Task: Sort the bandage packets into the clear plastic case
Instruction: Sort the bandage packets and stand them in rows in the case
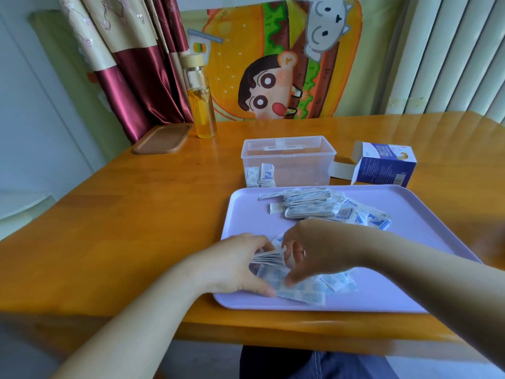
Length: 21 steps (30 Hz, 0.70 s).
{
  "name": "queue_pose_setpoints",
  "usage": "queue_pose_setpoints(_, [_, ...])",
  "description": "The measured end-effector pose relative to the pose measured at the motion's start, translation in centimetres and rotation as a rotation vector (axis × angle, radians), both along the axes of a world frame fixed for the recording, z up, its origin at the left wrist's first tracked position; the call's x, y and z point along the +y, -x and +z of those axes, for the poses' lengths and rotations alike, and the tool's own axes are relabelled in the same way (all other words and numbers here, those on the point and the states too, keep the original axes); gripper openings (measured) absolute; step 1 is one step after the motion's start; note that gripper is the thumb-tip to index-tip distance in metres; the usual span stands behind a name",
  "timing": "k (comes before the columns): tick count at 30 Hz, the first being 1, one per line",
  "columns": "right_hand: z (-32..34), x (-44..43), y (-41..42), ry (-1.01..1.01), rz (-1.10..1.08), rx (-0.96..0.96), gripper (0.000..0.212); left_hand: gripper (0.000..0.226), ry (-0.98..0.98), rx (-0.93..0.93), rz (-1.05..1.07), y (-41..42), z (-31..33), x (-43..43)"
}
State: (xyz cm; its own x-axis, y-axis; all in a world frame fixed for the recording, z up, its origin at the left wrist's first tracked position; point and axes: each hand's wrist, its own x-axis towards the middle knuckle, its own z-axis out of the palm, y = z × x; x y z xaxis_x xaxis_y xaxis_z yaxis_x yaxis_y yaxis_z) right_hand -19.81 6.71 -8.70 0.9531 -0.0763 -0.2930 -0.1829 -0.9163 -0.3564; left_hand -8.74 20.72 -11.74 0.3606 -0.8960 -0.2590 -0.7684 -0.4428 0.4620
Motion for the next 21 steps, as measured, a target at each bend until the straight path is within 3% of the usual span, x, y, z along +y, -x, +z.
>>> queue_pose_setpoints(3, [-0.5, 0.5, 0.2, 0.044, 0.011, 0.018, 0.033, 0.051, -0.024, -0.039, 0.002, 0.0, 0.0, 0.0])
queue_pose_setpoints(7, [-0.8, 0.7, 0.2, 0.049, 0.028, 0.030, 0.027, 0.040, -0.022, -0.050, -0.021, 0.1, 0.0, -0.1])
queue_pose_setpoints(13, [-0.7, 0.3, 0.2, -0.017, 0.022, 0.023, 0.021, 0.023, 0.050, 0.127, -0.030, -0.1, 0.1, 0.2])
queue_pose_setpoints(17, [0.3, -1.0, 0.0, -0.175, -0.046, -0.077, 0.019, 0.015, 0.255, 0.382, 0.083, -2.0, 1.1, 0.7])
queue_pose_setpoints(21, [0.7, -2.2, -1.2, -0.439, -0.175, -0.181, 0.033, 0.031, 0.430, 0.391, 0.340, -3.4, 1.8, 0.0])
